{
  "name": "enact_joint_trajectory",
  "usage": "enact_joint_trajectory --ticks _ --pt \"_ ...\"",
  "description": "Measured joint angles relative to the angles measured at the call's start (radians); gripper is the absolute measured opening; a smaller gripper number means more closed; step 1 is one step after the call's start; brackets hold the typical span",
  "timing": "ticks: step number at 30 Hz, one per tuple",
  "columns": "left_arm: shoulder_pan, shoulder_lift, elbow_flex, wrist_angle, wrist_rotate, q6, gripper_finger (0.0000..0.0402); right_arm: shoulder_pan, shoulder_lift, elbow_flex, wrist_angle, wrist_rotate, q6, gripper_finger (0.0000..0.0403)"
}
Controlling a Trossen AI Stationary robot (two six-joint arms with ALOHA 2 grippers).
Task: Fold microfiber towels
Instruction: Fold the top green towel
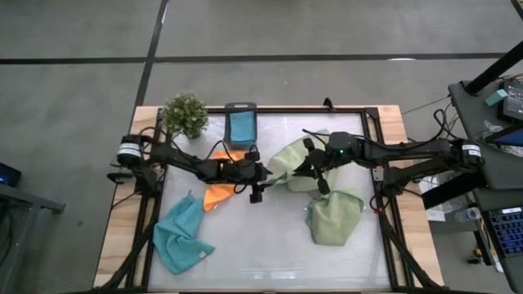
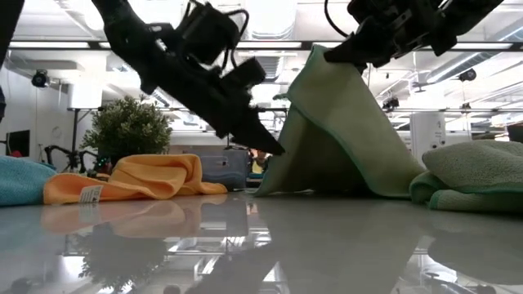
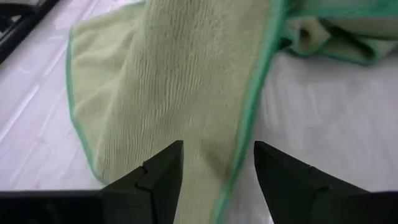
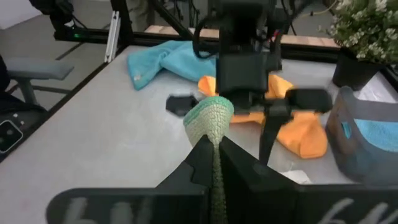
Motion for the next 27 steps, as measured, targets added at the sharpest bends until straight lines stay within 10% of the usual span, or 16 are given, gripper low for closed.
enact_joint_trajectory --ticks 8,13,17,27 --pt "0.002 0.099 0.008 0.019 -0.029 0.007 0.0168 0.000 -0.018 0.002 0.012 -0.002 0.009 0.0009" --pt "0.005 0.061 0.006 -0.057 -0.041 0.038 0.0087 0.000 -0.049 0.000 0.001 -0.006 0.008 0.0009" --pt "0.006 -0.021 0.006 -0.137 -0.052 0.056 0.0011 0.000 -0.070 -0.001 0.004 -0.006 0.009 0.0009" --pt "-0.070 -0.471 0.005 -0.354 0.038 0.110 0.0000 0.070 -0.068 0.003 0.048 -0.022 0.028 0.0009"
